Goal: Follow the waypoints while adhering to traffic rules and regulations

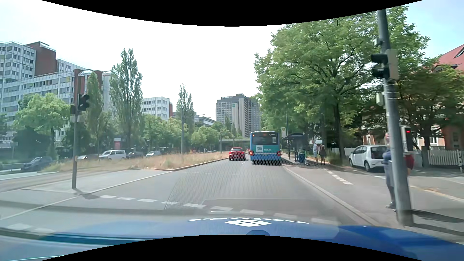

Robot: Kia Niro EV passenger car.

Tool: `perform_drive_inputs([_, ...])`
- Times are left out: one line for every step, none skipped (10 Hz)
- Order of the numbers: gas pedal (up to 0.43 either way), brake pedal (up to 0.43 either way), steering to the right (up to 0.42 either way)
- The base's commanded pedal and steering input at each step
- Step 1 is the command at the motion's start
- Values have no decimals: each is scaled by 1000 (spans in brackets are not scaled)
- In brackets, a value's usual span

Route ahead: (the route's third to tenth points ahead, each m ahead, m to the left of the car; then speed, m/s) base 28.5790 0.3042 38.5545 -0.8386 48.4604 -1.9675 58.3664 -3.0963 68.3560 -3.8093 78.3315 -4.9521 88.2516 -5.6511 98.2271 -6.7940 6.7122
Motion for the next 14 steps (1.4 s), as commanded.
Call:
perform_drive_inputs([378, 0, -93])
perform_drive_inputs([378, 0, -91])
perform_drive_inputs([378, 0, -89])
perform_drive_inputs([378, 0, -85])
perform_drive_inputs([378, 0, -80])
perform_drive_inputs([378, 0, -74])
perform_drive_inputs([370, 0, -67])
perform_drive_inputs([358, 0, -52])
perform_drive_inputs([339, 0, -35])
perform_drive_inputs([339, 0, -15])
perform_drive_inputs([339, 0, -1])
perform_drive_inputs([339, 0, 20])
perform_drive_inputs([339, 0, 34])
perform_drive_inputs([331, 0, 40])
